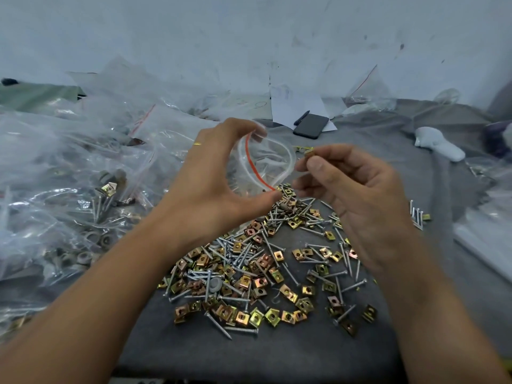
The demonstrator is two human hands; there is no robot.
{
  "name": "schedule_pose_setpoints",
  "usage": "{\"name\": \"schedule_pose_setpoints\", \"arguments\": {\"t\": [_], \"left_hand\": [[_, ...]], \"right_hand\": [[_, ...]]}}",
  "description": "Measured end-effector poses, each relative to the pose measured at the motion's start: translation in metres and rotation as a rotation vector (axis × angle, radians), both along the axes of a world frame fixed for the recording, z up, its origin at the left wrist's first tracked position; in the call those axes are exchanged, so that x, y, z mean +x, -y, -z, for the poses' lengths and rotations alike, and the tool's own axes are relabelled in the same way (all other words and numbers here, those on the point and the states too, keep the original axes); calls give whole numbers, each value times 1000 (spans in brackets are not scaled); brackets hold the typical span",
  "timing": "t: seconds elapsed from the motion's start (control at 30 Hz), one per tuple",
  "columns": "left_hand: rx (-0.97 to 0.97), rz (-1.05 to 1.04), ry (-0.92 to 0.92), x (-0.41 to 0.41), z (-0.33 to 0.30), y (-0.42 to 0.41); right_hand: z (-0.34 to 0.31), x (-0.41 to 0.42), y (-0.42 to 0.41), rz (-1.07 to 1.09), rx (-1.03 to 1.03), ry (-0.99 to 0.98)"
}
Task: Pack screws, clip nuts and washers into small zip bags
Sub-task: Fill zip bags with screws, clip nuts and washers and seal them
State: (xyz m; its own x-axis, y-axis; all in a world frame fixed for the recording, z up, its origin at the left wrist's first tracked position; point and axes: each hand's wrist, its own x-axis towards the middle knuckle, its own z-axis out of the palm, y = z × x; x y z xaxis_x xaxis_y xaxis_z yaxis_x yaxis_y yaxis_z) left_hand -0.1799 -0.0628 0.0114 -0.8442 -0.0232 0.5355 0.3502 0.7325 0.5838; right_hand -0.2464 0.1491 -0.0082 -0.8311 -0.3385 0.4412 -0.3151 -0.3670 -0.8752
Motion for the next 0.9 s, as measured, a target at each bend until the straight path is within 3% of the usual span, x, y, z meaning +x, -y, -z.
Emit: {"name": "schedule_pose_setpoints", "arguments": {"t": [0.27, 0.53, 0.63, 0.7, 0.77, 0.9], "left_hand": [[-86, 17, -9, 2, -1, -3], [-127, 32, -58, 3, -2, -10], [-93, 21, -60, 4, -1, -8], [-87, -4, -56, 4, -1, -5], [-86, -31, -57, 4, -3, -2], [-71, -87, -64, 3, -7, 3]], "right_hand": [[-6, 2, 2, 66, 54, 3], [-16, 14, 18, 422, 491, -417], [-12, 11, 20, 392, 335, -307], [-8, 2, 9, 483, 284, -174], [1, -10, -7, 537, 533, -178], [20, -17, -13, 446, 1126, -264]]}}
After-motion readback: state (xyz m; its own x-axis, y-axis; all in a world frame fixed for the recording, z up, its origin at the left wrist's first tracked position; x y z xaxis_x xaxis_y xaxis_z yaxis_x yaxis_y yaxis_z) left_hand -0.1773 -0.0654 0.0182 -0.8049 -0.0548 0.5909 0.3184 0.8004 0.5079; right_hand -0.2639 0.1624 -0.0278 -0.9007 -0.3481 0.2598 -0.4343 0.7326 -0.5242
